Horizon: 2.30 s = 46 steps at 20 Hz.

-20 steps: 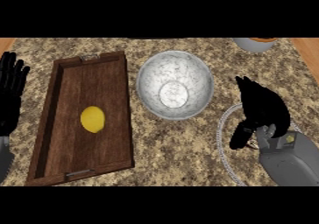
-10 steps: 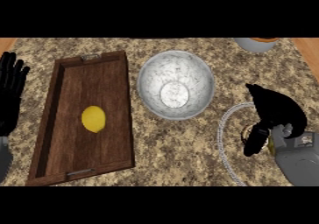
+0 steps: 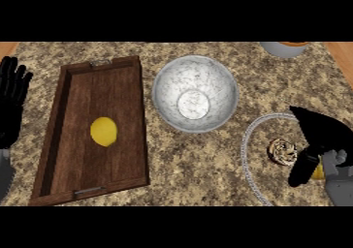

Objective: Pick the squash from the placemat and place it in the bowl

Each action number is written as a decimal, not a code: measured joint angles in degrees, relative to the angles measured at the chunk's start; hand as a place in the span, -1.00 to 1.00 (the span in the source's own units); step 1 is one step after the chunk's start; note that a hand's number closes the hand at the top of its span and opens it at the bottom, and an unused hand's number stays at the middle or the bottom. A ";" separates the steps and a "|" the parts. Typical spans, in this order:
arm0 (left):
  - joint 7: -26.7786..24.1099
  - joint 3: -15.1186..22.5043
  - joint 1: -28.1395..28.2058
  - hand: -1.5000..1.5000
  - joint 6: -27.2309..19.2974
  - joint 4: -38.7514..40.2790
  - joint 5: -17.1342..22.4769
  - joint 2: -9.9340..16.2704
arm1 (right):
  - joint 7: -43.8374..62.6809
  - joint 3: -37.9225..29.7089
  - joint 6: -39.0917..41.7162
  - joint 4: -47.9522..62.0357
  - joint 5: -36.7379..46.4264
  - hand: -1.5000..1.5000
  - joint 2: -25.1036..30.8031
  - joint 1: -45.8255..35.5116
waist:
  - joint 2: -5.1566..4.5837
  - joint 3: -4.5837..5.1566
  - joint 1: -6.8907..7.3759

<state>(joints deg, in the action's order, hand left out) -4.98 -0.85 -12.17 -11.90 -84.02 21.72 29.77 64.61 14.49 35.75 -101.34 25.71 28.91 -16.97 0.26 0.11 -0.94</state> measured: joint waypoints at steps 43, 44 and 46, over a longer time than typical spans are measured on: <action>3.22 -6.79 -1.54 0.00 5.72 -1.17 -8.49 -7.52 | -16.18 -11.68 2.12 10.59 22.80 1.00 -5.80 13.71 | -0.24 -0.12 0.95; 3.57 -6.91 -1.33 0.00 5.79 -1.69 -8.60 -7.64 | -17.38 -11.99 2.17 10.11 22.90 1.00 -5.17 13.80 | -0.24 -0.12 0.93; 2.97 -7.12 -1.54 0.00 6.18 -1.08 -9.05 -7.96 | -19.45 -11.49 -0.10 10.71 24.58 1.00 -4.94 13.67 | -0.23 -0.09 0.92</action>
<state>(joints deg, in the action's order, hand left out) -2.01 -7.97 -13.71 -5.73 -85.10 12.67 21.81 45.16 3.01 35.66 -90.63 50.28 23.97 -3.31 0.03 0.02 -0.02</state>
